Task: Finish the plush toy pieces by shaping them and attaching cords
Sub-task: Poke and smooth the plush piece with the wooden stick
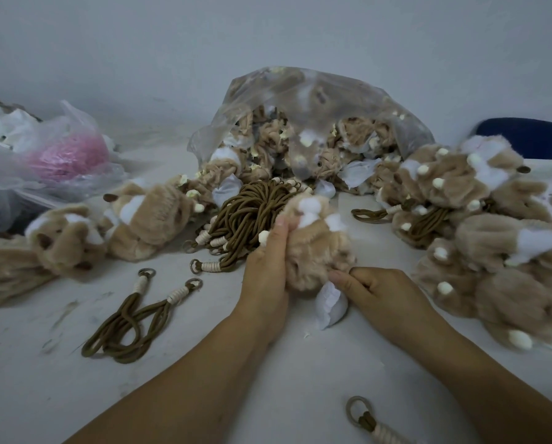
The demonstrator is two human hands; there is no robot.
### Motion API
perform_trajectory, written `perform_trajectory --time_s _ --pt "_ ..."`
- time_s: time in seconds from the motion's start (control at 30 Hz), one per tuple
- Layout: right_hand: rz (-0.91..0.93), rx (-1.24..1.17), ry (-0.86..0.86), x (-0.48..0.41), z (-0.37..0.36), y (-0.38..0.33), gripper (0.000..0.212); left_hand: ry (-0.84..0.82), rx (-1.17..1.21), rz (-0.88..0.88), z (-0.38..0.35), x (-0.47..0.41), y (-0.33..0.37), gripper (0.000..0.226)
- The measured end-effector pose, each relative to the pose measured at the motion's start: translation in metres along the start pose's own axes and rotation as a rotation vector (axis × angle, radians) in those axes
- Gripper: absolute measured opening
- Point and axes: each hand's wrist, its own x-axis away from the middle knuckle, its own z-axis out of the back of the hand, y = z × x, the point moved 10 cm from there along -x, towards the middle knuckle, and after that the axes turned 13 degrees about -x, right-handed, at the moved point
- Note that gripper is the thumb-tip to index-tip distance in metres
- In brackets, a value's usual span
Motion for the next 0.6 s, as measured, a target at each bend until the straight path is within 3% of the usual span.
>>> perform_trajectory --time_s 0.27,0.47,0.53,0.6 --pt "-0.035 0.008 0.030 0.000 0.002 0.003 0.054 -0.033 0.201 0.071 -0.007 -0.002 -0.005 0.059" --pt "0.031 0.015 0.047 0.000 0.002 -0.013 0.051 -0.012 -0.114 -0.048 -0.010 0.005 0.007 0.059" --pt "0.061 0.033 0.034 0.000 0.002 -0.020 0.040 -0.018 -0.136 -0.075 -0.012 0.006 0.008 0.049" --pt "0.053 0.030 0.032 0.002 0.002 -0.018 0.045 -0.034 -0.132 -0.064 -0.013 0.005 0.004 0.047"
